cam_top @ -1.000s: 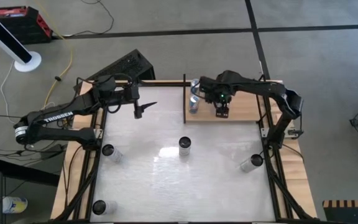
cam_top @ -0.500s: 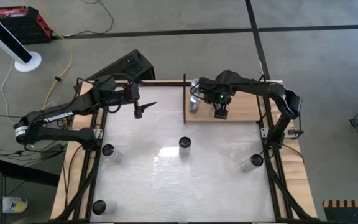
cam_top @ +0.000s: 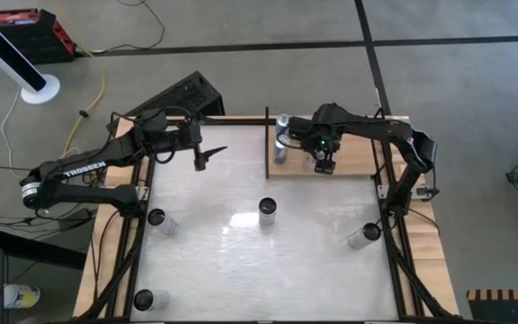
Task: Place canned beverage on shelf
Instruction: Put the red-silver soda can on the shelf aligned with the other red-silver soda can
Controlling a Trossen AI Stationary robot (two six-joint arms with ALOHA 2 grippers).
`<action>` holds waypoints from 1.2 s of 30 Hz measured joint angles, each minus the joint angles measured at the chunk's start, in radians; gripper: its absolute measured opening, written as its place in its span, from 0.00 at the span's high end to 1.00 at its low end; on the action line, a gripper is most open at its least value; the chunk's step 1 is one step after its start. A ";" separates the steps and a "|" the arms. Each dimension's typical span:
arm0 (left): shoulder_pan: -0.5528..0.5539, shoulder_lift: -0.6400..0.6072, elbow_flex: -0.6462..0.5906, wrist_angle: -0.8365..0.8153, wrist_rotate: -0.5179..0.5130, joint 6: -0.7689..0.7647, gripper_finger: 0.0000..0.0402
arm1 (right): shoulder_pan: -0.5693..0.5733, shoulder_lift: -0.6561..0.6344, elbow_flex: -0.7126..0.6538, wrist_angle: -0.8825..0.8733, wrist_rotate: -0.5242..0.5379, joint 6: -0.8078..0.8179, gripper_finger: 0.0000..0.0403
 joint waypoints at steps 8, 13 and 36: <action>0.000 0.000 0.000 0.006 -0.010 -0.007 0.14 | -0.002 -0.142 -0.004 -0.001 0.020 0.055 0.09; 0.000 0.000 0.000 0.000 -0.023 -0.035 0.14 | -0.024 -0.310 -0.123 0.013 0.023 0.158 0.15; -0.002 0.000 0.000 -0.086 -0.019 -0.157 0.14 | -0.032 -0.550 -0.570 0.601 -0.004 0.265 0.94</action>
